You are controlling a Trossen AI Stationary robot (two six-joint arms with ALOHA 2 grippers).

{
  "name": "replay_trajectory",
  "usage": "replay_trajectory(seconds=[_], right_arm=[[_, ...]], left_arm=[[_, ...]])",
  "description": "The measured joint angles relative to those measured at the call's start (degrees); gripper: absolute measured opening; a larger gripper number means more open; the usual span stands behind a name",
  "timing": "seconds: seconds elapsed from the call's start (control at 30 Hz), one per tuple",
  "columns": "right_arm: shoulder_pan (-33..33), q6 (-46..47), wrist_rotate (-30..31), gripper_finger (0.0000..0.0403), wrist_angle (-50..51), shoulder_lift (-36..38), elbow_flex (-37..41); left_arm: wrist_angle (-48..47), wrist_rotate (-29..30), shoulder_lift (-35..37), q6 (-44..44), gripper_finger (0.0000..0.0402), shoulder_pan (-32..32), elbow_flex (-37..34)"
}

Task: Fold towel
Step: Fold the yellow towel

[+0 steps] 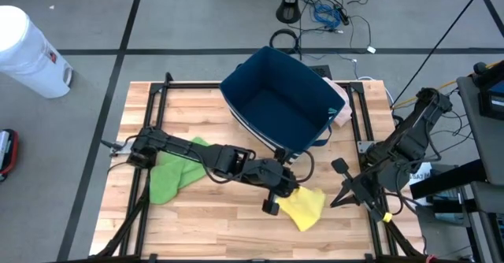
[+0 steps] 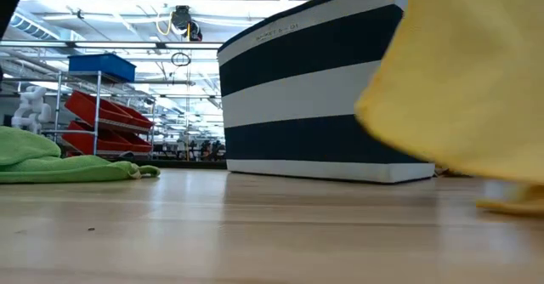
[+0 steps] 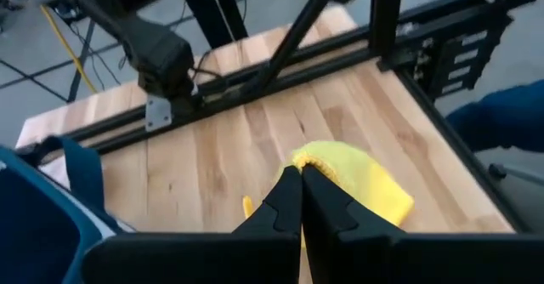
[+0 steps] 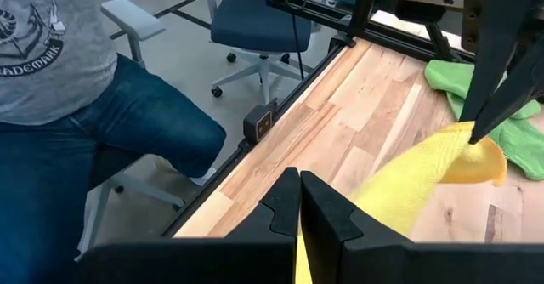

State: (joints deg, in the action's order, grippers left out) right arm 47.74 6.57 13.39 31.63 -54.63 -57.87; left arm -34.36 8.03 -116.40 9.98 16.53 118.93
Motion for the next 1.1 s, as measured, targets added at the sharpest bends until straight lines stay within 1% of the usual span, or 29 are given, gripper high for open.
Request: replay_trajectory(seconds=[0.1,0.13,0.23,0.27,0.37,0.5,0.63,0.7,0.8,0.9,0.97,1.1], right_arm=[[-0.01,-0.03,0.00,0.0000,0.36,-0.41,0.00],[-0.01,0.14,-0.02,0.0000,0.67,-0.54,0.00],[-0.01,1.20,-0.02,0.0000,1.75,-0.92,0.00],[-0.01,1.52,0.00,0.0000,1.96,-1.05,0.00],[-0.01,1.66,0.00,0.0000,2.06,-1.60,0.00],[-0.01,1.28,0.00,0.0000,2.07,-2.36,0.00],[-0.01,1.31,0.20,0.0000,1.74,-3.84,0.00],[-0.01,1.33,0.24,0.0000,-0.41,-5.57,0.41],[0.01,1.49,1.17,0.0000,-4.57,-9.29,3.01],[-0.17,2.75,6.10,0.0006,-7.47,-14.30,6.18],[-0.51,3.64,8.74,0.0022,-10.21,-18.00,8.57],[-1.02,2.43,11.95,0.0071,-20.80,-25.77,12.38]], left_arm=[[-0.32,0.41,0.00,4.35,0.0000,-0.18,0.00],[-0.30,1.74,0.00,5.79,0.0000,-0.26,0.00],[-2.44,9.25,0.00,6.41,0.0000,-0.42,0.00],[-3.94,10.60,0.00,6.16,0.0000,-0.46,0.00],[-7.40,11.12,0.00,5.63,0.0000,-0.49,0.00],[-7.08,11.08,0.00,3.36,0.0000,-0.44,0.00],[-7.11,11.10,0.00,3.46,0.0000,-0.60,0.00],[-7.12,11.10,0.00,2.57,0.0000,-0.84,0.00],[-7.17,10.99,-0.27,1.51,0.0000,-1.67,0.02],[-10.44,11.02,-0.50,0.97,0.0000,-3.29,0.02],[-11.83,11.09,-1.54,0.68,0.0000,-4.46,0.11],[-16.81,11.02,-4.54,-0.30,0.0000,-6.15,0.05]])
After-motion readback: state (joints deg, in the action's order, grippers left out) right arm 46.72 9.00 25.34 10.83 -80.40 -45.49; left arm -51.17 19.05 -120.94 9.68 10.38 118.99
